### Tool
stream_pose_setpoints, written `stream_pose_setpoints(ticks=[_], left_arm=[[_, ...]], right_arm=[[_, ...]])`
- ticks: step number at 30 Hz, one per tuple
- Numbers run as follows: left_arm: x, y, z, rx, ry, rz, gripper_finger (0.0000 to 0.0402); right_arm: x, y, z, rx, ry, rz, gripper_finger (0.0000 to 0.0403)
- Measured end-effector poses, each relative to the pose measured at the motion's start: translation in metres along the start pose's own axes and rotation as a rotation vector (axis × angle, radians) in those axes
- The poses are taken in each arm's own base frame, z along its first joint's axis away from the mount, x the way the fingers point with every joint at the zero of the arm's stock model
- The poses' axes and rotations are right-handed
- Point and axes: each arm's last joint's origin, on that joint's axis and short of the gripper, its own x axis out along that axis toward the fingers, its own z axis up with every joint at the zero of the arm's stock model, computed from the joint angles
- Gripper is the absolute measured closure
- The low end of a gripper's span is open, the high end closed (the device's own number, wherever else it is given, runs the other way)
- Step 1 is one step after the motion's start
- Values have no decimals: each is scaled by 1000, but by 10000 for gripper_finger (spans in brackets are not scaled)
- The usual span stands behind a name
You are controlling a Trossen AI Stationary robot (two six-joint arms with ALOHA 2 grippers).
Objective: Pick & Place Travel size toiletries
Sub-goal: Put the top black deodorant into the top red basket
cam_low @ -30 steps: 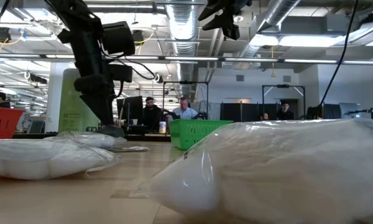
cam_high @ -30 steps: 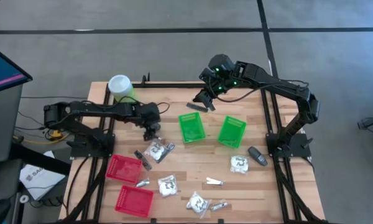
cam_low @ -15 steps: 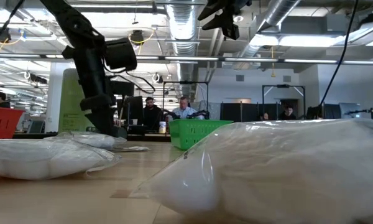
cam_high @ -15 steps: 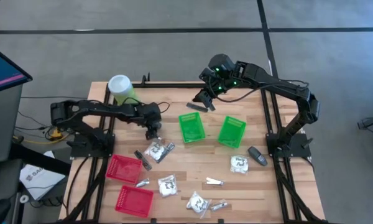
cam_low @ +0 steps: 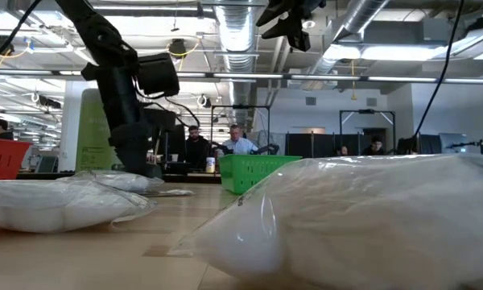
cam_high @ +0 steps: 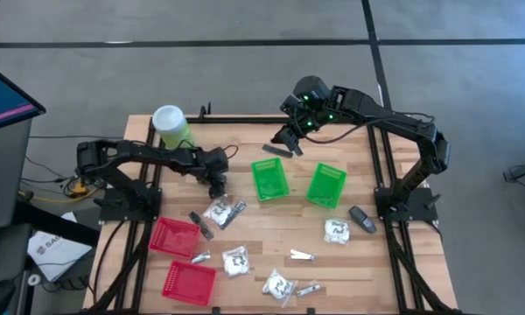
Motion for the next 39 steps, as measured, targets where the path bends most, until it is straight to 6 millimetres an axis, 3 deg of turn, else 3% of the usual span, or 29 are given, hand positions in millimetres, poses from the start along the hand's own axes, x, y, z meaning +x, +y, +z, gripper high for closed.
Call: stream_pose_setpoints(ticks=[11, 33, 39], left_arm=[[0, -3, 0, -69, 1, -15, 208], [0, -3, 2, -168, -22, 5, 209], [-17, -3, 3, -171, -77, -12, 209]], right_arm=[[0, -1, -3, 14, 29, -10, 282], [0, 0, -3, 12, 30, -9, 282], [0, 0, -3, 12, 30, -9, 282]])
